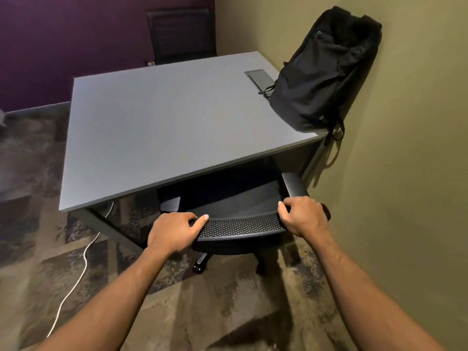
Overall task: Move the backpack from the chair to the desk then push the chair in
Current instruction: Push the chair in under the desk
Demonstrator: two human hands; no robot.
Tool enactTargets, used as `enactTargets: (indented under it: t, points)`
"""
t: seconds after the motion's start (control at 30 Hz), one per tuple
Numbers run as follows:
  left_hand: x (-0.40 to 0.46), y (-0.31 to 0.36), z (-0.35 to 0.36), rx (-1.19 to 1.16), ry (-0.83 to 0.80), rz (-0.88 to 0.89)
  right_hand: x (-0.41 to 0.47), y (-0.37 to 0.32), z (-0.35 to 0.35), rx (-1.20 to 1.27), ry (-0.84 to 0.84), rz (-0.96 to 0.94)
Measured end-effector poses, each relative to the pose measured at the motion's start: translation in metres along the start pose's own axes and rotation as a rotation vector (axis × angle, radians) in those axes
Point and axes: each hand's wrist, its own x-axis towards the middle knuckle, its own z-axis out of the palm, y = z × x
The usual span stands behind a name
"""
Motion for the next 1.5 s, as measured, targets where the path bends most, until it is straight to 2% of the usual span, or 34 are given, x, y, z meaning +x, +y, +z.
enactTargets:
  t: [0.47, 1.5]
  points:
    - [0.045, 0.056, 0.018, 0.011, 0.028, -0.181, 0.090, 0.059, -0.005, 0.041, -0.078, -0.181]
    - [0.177, 0.075, 0.021, 0.009, 0.054, -0.295, 0.247, 0.091, 0.013, 0.050, -0.102, -0.179]
